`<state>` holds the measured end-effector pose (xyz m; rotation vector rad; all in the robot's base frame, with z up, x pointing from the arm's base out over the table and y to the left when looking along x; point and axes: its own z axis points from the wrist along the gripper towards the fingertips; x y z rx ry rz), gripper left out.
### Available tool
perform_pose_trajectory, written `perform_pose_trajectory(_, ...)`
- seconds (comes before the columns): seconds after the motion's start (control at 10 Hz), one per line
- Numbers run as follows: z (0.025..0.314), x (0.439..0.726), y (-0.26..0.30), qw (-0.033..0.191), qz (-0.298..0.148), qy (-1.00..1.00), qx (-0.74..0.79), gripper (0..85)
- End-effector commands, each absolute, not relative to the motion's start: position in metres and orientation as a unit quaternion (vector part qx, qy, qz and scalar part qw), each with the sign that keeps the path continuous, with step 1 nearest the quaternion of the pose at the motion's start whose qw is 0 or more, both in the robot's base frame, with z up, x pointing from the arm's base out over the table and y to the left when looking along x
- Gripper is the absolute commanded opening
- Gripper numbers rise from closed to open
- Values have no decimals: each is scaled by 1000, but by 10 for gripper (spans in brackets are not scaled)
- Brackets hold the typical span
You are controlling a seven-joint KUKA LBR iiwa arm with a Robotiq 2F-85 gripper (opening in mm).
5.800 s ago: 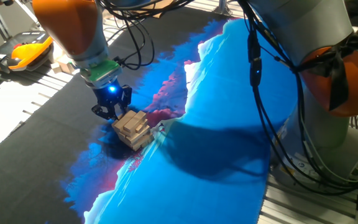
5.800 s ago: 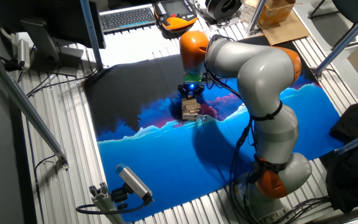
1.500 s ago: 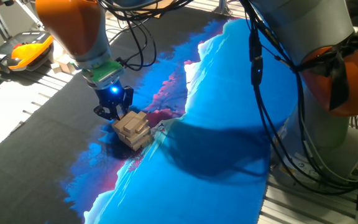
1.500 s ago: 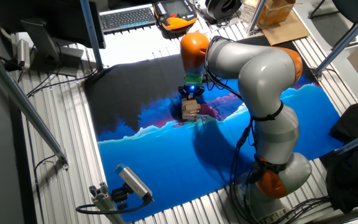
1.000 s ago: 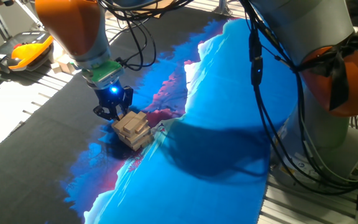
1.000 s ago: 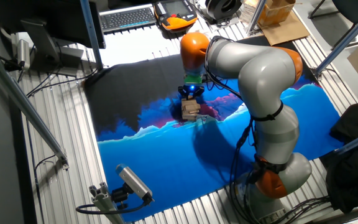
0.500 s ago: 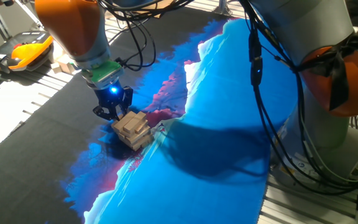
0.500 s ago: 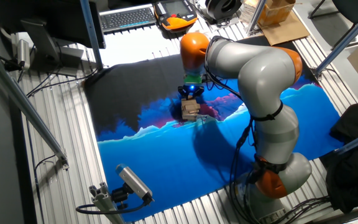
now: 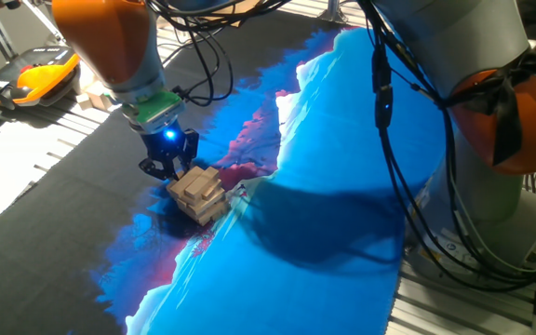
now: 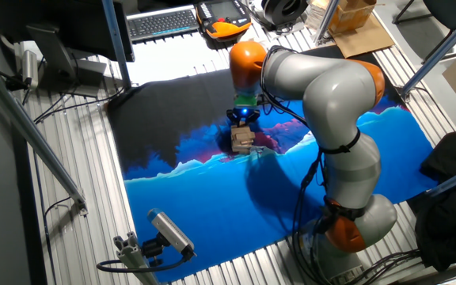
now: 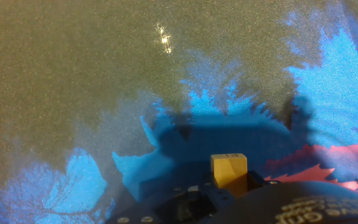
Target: Play Jenga
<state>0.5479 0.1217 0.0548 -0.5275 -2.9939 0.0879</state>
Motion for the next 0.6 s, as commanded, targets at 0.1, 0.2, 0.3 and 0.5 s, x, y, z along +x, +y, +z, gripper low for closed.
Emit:
perform_pose_trajectory(0.1, 56, 549, 121, 50, 30, -983, -172, 170)
perform_pose_trajectory(0.2, 57, 549, 122, 50, 30, -983, -172, 170)
perform_pose_trajectory(0.3, 58, 549, 122, 51, 30, -983, -172, 170)
perform_pose_trajectory(0.5, 58, 549, 122, 50, 31, -983, -173, 170)
